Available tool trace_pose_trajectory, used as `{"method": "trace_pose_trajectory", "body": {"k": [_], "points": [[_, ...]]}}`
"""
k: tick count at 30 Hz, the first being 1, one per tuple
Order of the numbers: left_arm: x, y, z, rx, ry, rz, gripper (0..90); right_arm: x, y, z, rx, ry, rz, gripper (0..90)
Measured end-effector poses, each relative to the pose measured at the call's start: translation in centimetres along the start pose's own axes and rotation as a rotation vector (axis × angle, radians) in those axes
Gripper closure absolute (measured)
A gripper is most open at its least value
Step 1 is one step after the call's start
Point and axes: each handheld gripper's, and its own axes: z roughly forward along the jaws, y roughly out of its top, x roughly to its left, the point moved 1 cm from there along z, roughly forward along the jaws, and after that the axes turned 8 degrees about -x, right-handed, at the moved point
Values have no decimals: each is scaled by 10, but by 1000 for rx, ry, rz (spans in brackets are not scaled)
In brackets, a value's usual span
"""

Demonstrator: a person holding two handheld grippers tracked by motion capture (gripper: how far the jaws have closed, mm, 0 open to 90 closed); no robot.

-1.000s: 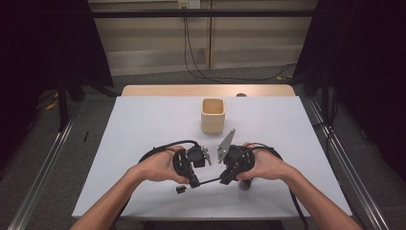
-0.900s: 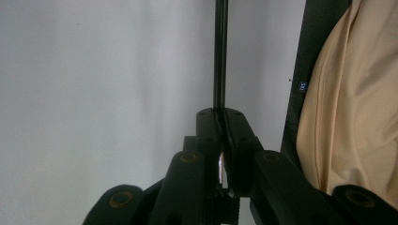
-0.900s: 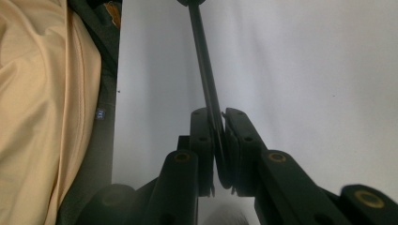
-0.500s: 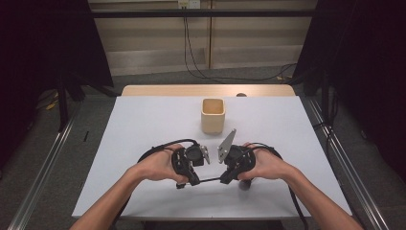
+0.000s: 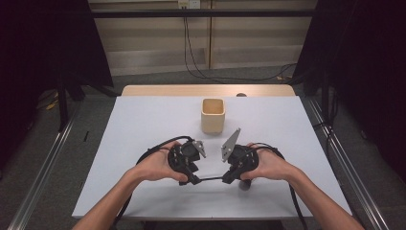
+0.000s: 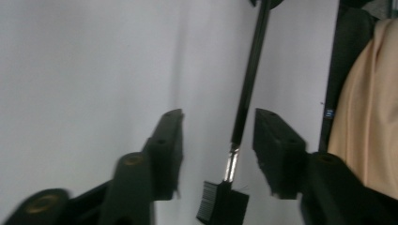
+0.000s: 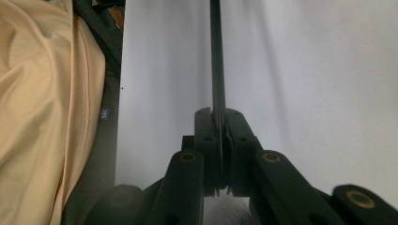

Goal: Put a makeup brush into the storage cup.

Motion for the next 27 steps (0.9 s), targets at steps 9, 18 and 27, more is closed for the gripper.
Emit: {"method": "trace_pose_trajectory", "body": {"k": [9, 18, 27], "points": [[2, -8, -2, -60, 63, -36, 279, -2, -5, 0, -8, -8, 8, 862], [10, -20, -6, -142, 113, -117, 98, -4, -9, -3, -15, -23, 10, 862], [11, -34, -18, -268, 160, -152, 47, -6, -22, -11, -52, -48, 35, 861]]}}
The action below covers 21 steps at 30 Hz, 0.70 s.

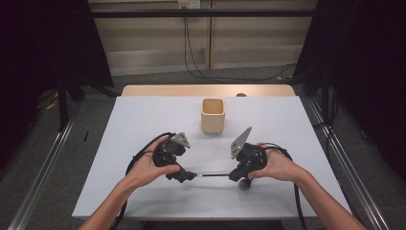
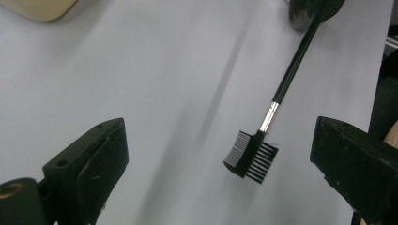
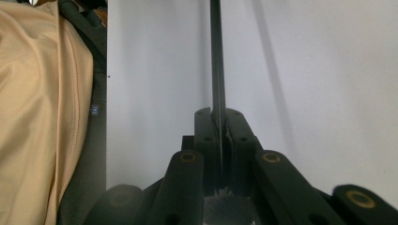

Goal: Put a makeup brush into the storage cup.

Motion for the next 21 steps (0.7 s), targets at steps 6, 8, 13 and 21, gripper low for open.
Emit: {"method": "trace_pose_trajectory", "body": {"k": [6, 8, 13, 21], "points": [[4, -8, -7, -58, 33, -34, 40, -1, -8, -10, -40, -37, 31, 862], [4, -10, -11, -76, 39, -38, 40, -1, -10, -11, -48, -59, 37, 861], [2, -19, -16, -141, 70, -23, 40, 1, -14, -11, -58, -81, 50, 861], [-1, -30, -22, -195, 131, -48, 40, 1, -23, -14, -108, -128, 102, 861]]}}
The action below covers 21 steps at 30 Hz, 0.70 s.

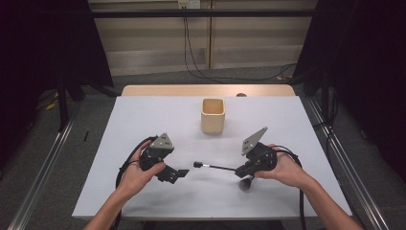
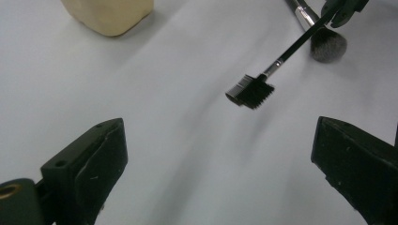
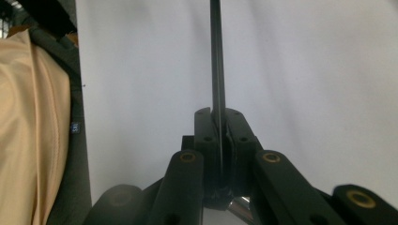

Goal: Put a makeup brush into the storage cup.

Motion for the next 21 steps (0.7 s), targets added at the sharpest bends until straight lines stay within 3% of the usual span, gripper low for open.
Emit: {"method": "trace_pose_trajectory", "body": {"k": [8, 10, 21], "points": [[-3, -11, -7, -34, 23, -21, 40, 0, -13, -2, -89, -35, 60, 861], [-2, -13, -8, -43, 31, -30, 40, -1, -17, 1, -132, -56, 94, 861], [-1, -18, -7, -52, 43, -38, 40, 1, -18, 4, -267, -107, 113, 862]]}}
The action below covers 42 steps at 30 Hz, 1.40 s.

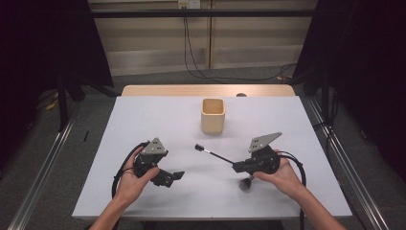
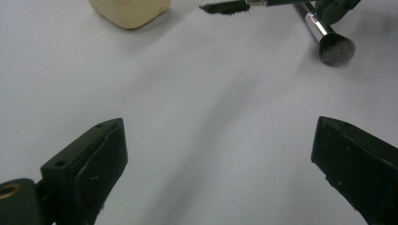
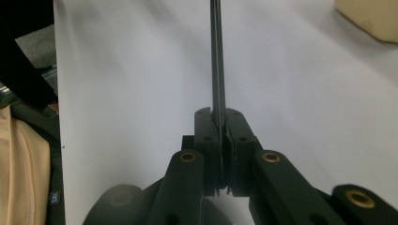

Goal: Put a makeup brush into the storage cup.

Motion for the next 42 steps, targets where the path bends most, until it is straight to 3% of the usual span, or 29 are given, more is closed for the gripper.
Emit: {"method": "trace_pose_trajectory", "body": {"k": [3, 6, 14, 20, 28, 30, 35, 38, 42], "points": [[-1, -2, 1, 7, -6, -5, 40, 1, -2, 1, -10, -11, 1, 862], [-2, -3, 2, 12, -13, -5, 40, 2, -4, -1, -57, -7, 7, 862], [-2, -2, 0, -4, -4, -3, 40, 6, -7, 0, -137, -7, -46, 862], [-4, -3, 2, -8, 1, 1, 39, 8, -6, 0, -189, 1, -47, 862], [-6, -1, 2, -50, 0, -8, 37, 9, -3, -6, -296, 12, -33, 862], [-6, 0, 1, -79, -12, -23, 37, 10, -2, -7, -315, 19, -35, 862], [-6, 2, 1, -119, -9, -33, 34, 12, -1, -7, -333, 14, -41, 862], [-7, 3, 2, -168, -3, -15, 32, 12, 0, -8, -348, 15, -37, 862], [-10, 5, 3, -200, -12, -32, 33, 12, 1, -9, -352, 20, -34, 862]]}}
